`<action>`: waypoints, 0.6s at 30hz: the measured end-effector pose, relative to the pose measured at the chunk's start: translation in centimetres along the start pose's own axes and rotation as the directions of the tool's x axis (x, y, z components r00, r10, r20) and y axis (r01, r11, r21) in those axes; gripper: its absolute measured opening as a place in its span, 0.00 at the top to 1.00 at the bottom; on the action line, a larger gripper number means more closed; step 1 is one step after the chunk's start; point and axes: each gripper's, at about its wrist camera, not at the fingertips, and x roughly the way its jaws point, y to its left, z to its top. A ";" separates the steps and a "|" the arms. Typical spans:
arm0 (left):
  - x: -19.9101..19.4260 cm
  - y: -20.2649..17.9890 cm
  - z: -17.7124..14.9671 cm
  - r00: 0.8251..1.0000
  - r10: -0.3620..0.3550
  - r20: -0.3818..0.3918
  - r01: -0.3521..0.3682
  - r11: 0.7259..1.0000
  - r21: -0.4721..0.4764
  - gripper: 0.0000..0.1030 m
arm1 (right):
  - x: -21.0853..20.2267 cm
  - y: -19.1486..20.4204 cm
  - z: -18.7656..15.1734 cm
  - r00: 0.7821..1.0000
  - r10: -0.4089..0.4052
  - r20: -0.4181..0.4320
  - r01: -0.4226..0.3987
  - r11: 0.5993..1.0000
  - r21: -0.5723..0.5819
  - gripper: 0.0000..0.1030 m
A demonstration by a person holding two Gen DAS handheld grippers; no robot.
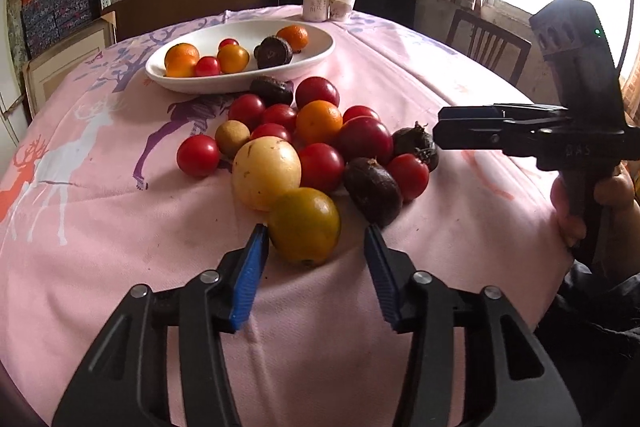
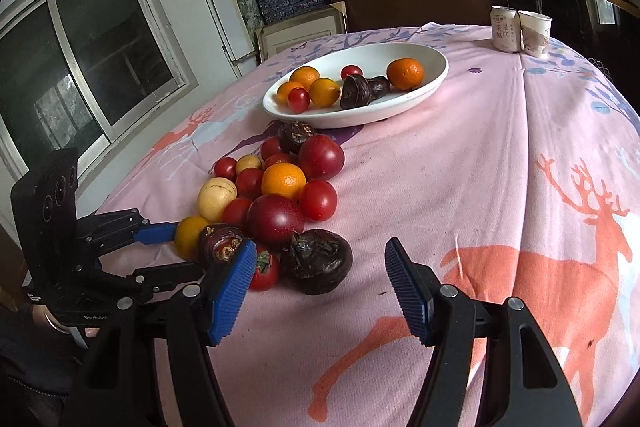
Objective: Organize fruits
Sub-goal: 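Grasp a yellow fruit with the left gripper while the right gripper grasps a dark purple fruit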
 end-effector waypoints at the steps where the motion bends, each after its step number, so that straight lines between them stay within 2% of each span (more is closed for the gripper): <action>1: 0.3 0.2 0.1 1.000 -0.009 -0.015 0.008 1.000 -0.013 0.57 | 0.0 0.1 0.0 1.000 -0.003 -0.001 0.003 1.000 -0.003 0.35; 2: 0.2 0.4 0.0 1.000 -0.011 -0.009 0.011 1.000 -0.027 0.66 | 0.1 0.1 0.0 1.000 -0.006 -0.002 0.006 1.000 -0.006 0.35; 9: -1.3 2.3 -0.3 0.996 -0.048 0.071 0.056 0.991 -0.125 0.66 | 0.7 0.7 -0.5 0.998 -0.022 -0.058 0.020 0.999 -0.033 0.35; 15: -1.2 2.2 -0.4 0.997 -0.049 0.067 0.057 0.990 -0.131 0.66 | 1.7 1.2 -0.8 0.983 -0.139 -0.116 0.133 0.989 -0.057 0.41; 18: -1.1 2.3 -0.4 0.997 -0.050 0.066 0.059 0.988 -0.140 0.66 | 2.6 2.4 -0.4 0.972 -0.195 -0.132 0.179 0.977 -0.119 0.40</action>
